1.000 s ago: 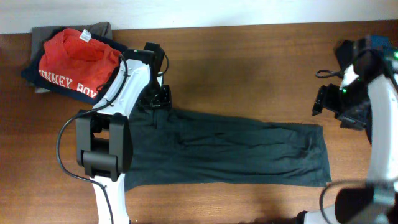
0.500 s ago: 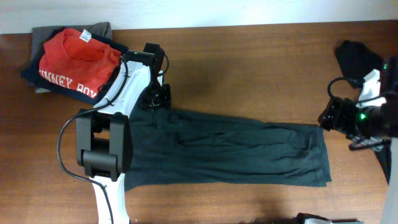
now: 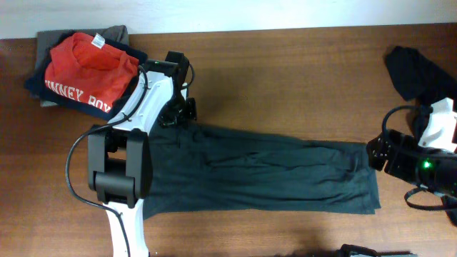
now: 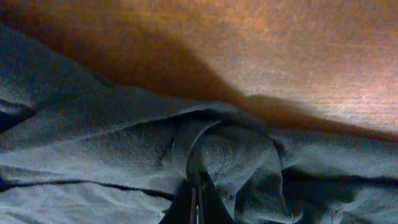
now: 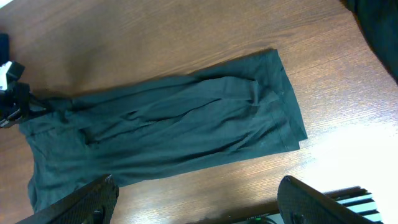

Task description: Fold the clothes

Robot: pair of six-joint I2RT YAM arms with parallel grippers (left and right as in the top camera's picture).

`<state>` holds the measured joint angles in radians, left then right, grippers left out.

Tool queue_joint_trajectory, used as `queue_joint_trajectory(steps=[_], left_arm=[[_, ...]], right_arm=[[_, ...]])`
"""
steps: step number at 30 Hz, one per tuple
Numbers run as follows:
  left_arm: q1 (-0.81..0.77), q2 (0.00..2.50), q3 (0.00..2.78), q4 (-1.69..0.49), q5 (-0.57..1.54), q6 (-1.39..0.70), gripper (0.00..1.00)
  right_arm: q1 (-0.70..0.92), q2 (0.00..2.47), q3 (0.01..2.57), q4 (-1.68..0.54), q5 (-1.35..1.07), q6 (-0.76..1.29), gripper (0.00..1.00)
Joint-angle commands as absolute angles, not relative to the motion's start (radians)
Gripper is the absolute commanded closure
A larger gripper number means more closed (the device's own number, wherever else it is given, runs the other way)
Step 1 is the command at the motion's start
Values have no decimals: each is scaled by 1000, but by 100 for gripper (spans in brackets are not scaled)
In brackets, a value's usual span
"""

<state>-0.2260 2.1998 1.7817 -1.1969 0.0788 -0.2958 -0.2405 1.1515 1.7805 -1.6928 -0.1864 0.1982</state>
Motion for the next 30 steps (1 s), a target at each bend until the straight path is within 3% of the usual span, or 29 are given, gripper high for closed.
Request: queue_joint_trajectory(steps=[1,11,30], left_arm=[[-219,2208,1781,-1225,83,-295,99],[-219,2139,1791,-1399,-61,-408,99],[-233,2112,1787,-1689,-56,-403,99]], right_arm=[[-241,1139,1776,-1699,-199,189,13],[-241,1139,1703,-1699,-199,189,13],[-241,1133,1591,-1699,-199,192,14]])
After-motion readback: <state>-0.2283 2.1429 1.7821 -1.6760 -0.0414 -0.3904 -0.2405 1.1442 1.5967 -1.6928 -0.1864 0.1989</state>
